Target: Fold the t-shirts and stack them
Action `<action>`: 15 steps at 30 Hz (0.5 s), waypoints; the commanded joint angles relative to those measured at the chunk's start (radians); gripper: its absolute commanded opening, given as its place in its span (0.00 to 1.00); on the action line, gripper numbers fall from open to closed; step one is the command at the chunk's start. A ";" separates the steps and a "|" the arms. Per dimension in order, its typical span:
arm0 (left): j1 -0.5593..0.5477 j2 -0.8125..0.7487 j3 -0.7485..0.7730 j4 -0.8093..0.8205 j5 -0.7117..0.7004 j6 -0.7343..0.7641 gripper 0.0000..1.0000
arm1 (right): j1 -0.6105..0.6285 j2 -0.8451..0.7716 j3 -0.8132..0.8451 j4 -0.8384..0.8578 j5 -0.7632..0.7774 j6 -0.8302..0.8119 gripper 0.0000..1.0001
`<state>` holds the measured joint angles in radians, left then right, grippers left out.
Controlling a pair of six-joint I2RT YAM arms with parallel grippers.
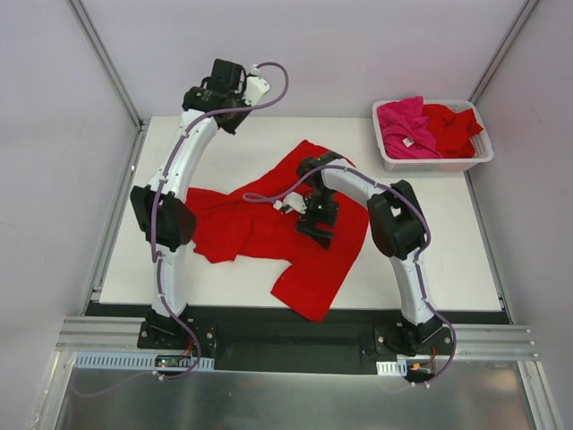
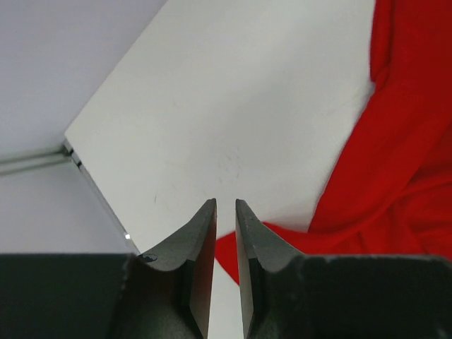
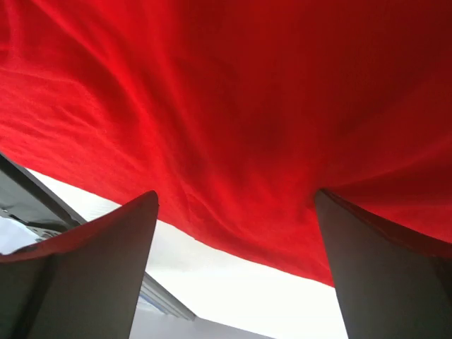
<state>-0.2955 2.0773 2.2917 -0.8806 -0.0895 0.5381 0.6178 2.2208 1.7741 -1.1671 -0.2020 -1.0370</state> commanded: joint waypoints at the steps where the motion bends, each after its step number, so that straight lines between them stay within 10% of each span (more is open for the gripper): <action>1: -0.062 0.073 0.120 -0.008 0.088 0.083 0.17 | 0.014 0.011 -0.010 -0.040 -0.040 0.008 0.96; 15: -0.152 0.176 -0.047 0.020 0.212 0.030 0.16 | 0.010 -0.062 -0.145 -0.014 0.088 -0.018 0.96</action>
<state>-0.4561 2.2810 2.3482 -0.8597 0.0597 0.6155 0.6312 2.1521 1.6302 -1.2049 -0.1612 -1.0573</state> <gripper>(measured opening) 0.163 0.965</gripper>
